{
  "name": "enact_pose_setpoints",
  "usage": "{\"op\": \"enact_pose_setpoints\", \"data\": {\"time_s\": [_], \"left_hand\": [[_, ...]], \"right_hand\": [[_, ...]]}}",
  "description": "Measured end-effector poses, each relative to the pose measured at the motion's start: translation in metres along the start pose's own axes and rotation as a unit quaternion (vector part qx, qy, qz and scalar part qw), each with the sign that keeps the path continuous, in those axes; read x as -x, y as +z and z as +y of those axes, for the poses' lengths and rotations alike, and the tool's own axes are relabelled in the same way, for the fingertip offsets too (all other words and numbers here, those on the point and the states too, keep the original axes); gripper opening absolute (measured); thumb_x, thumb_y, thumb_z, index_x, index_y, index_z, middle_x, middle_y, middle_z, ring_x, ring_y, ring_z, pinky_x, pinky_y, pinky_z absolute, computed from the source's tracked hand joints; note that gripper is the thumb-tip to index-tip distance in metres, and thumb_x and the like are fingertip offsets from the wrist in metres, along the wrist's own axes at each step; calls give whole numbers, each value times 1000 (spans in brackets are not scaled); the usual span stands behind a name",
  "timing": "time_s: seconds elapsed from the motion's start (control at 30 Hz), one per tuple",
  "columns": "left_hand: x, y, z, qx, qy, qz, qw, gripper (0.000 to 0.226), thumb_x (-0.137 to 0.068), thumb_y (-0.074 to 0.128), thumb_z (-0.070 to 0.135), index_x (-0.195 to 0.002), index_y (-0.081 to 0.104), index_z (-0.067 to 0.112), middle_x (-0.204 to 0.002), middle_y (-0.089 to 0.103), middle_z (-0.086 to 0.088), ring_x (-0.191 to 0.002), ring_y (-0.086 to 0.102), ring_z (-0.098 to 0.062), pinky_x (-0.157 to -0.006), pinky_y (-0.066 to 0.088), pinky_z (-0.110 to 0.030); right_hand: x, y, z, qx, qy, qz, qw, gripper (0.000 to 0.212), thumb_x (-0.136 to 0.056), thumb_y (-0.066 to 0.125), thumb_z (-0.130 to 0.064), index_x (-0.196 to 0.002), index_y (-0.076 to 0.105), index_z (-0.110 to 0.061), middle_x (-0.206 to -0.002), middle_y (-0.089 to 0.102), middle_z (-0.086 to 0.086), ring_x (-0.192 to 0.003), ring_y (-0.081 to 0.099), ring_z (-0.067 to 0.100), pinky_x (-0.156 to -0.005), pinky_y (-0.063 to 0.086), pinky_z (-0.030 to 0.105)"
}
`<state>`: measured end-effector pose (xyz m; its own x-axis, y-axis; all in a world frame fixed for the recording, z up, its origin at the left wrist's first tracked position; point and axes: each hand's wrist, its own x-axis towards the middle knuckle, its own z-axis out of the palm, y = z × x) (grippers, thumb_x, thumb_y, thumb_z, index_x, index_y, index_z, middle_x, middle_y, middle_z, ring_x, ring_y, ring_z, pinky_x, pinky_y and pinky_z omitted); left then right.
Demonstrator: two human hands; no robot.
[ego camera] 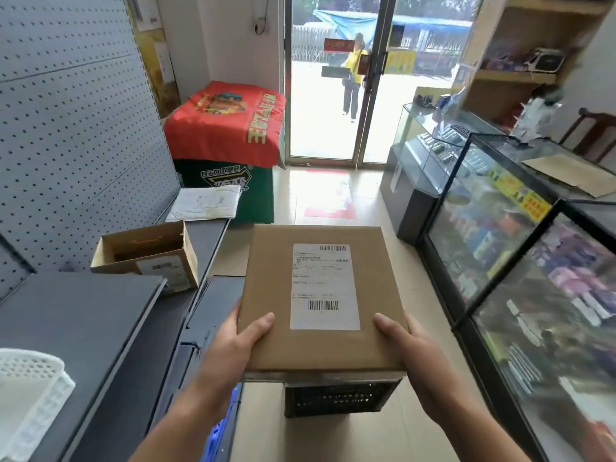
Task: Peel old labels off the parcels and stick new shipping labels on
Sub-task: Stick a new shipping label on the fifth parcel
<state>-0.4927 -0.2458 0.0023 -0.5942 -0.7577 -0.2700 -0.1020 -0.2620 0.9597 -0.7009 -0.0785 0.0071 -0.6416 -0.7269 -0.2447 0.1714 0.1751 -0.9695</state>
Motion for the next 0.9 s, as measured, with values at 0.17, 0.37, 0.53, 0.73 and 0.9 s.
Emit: {"op": "enact_pose_setpoints", "data": {"time_s": [0.17,0.37,0.53,0.73,0.9], "left_hand": [[-25,34,1,2,-18,-6,1000,43,-95,64,35,-135,52,29,-111,76,3,-96,74,-16,-73,57,-26],[-60,81,3,9,-32,-1,999,40,-96,63,32,-135,53,27,-111,76,4,-98,74,-16,-80,57,-30],[-82,110,-10,15,-51,15,998,42,-96,64,30,-136,53,25,-113,76,1,-101,74,-19,-86,57,-36],[-103,123,-26,5,-75,27,997,41,-97,63,31,-136,54,25,-112,76,2,-99,74,-19,-75,57,-32],[-125,122,-47,2,-110,19,994,40,-97,62,30,-137,54,25,-115,76,2,-103,73,-19,-85,56,-35]], "right_hand": [[-24,-30,1,-7,8,9,1000,32,-95,61,-30,-127,59,-26,-112,74,-5,-102,71,16,-87,53,35],[-66,-75,0,-10,17,4,1000,32,-94,63,-32,-125,57,-29,-110,74,-10,-100,71,11,-82,53,28],[-96,-104,8,-14,36,-6,999,40,-93,64,-33,-132,55,-29,-114,73,-11,-102,70,9,-85,52,29],[-121,-118,25,-8,65,-1,998,40,-93,65,-32,-130,51,-31,-107,73,-16,-92,71,1,-69,52,15],[-143,-122,43,12,102,3,995,53,-95,64,-29,-141,39,-39,-120,67,-13,-95,71,7,-72,53,21]]}}
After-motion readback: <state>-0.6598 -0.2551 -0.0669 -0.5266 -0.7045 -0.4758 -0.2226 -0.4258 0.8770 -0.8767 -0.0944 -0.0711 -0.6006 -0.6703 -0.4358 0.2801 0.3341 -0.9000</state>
